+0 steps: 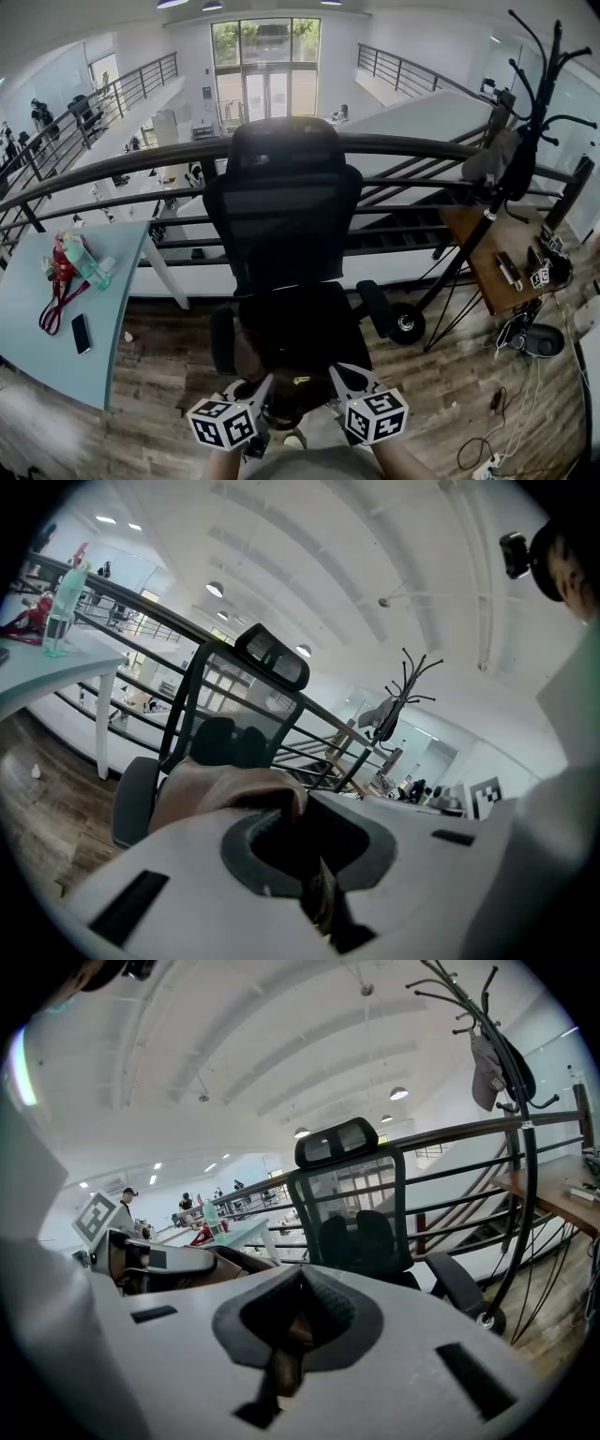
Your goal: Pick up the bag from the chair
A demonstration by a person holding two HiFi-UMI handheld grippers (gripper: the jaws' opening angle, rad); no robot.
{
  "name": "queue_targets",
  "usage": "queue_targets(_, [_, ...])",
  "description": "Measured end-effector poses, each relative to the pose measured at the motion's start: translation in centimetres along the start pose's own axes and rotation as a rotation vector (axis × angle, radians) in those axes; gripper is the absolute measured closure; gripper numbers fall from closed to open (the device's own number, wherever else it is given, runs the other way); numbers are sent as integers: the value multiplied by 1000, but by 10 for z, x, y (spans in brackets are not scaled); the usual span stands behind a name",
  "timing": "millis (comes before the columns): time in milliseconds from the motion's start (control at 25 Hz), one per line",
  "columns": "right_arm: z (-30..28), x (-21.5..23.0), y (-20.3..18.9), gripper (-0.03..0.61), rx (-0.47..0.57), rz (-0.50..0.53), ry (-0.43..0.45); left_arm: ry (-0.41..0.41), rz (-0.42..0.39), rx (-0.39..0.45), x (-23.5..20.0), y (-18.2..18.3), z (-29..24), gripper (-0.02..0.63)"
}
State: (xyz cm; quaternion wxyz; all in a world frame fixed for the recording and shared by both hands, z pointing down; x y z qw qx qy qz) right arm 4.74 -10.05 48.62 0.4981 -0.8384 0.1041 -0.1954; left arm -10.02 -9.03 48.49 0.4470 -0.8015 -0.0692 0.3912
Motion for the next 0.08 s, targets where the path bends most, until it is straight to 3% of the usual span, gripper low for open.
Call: queue_targets(80, [-2, 0, 0, 578, -2, -2, 3, -3, 3, 0, -1, 0, -1, 597])
Point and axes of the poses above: the fingertips, and each gripper's own axes: z backward along the fingers, x to its right, y out of its top, the point moved 2 cm from there along z, backward along the fingers, and after that the axes turned 6 degrees about -y, right-handed, at the moved point
